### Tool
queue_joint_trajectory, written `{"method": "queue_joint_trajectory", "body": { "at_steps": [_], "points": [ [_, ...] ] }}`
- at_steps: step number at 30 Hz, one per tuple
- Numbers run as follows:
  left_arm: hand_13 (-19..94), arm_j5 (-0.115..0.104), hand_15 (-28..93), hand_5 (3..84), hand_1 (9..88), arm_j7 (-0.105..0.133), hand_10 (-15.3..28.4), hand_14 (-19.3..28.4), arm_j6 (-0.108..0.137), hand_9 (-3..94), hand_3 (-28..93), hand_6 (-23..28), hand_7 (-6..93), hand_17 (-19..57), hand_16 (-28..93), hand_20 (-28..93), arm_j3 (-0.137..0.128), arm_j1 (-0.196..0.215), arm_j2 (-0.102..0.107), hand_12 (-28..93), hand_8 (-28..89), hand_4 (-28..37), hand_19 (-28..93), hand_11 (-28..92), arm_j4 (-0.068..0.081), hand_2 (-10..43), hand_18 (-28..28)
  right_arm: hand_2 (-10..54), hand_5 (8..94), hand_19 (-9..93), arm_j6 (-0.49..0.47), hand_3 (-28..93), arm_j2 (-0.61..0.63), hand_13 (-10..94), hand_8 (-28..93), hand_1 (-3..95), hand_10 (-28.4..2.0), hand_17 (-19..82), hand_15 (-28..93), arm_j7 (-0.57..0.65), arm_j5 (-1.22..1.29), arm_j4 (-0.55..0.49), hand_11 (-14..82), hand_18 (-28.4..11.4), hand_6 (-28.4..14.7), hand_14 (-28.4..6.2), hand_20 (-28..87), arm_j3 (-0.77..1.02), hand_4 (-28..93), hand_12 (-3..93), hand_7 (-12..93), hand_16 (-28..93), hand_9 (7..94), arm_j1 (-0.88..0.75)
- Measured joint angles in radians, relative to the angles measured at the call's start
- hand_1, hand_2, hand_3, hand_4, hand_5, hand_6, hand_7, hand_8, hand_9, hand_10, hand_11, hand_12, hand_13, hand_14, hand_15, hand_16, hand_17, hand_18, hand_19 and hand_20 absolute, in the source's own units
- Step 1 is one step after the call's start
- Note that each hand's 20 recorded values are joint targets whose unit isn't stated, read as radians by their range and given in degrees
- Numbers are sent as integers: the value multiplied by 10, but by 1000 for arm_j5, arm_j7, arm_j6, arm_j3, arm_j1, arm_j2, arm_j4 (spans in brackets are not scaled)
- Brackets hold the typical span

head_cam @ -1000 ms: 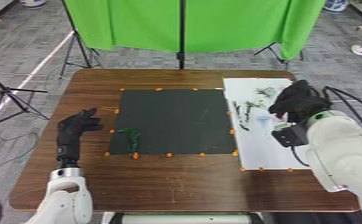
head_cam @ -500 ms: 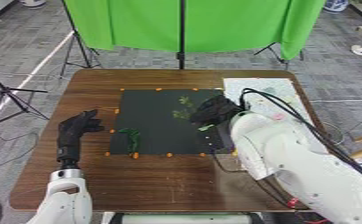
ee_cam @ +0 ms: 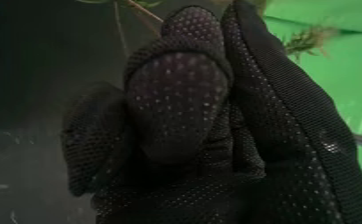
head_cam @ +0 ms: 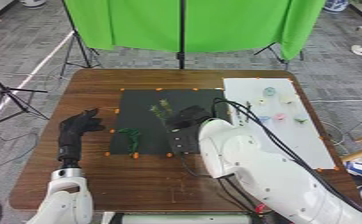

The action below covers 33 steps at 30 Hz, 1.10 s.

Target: Arrange flowers

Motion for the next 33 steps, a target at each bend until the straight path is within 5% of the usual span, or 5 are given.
{"method": "queue_joint_trajectory", "body": {
  "at_steps": [25,27,29,30,33],
  "points": [
    [615,5,400,630,307,-1,169,209,-1,643,578,80,84,188,-27,208,7,-9,1,141,-46,-200,623,230,3,24,239,-95,648,727,-3,427,-8,937,165,672,-92,774,560,23,-129,70,281,-53,-35,0,498,-66,-158,264,547,134,937,-12],
    [615,5,399,630,307,-1,169,209,-1,643,579,79,84,188,-28,208,9,-10,1,141,-46,-200,623,230,3,23,239,-95,641,729,-3,372,-8,937,159,681,-92,774,560,24,-130,71,281,-53,-36,0,494,-68,-140,263,555,136,937,-12],
    [614,6,400,630,307,-1,169,208,-1,643,578,79,85,188,-27,208,9,-10,1,141,-46,-201,623,230,3,23,239,-95,634,730,-2,-165,-8,937,159,850,-95,773,560,24,-130,73,288,-55,-37,1,493,-70,251,255,562,135,937,-12],
    [614,6,400,629,307,-1,169,209,-1,643,578,79,85,189,-27,208,9,-10,1,140,-46,-201,622,230,3,23,238,-95,633,730,-2,-254,-8,937,158,876,-95,772,558,24,-129,74,285,-53,-37,0,492,-71,314,257,560,136,937,-12],
    [613,8,400,629,308,-1,168,209,-1,643,578,80,84,188,-27,208,9,-10,1,141,-46,-199,622,231,3,22,238,-95,629,730,-2,-282,-9,937,157,876,-98,772,554,22,-125,76,286,-53,-39,-1,491,-72,331,256,558,137,935,-12]
  ]
}}
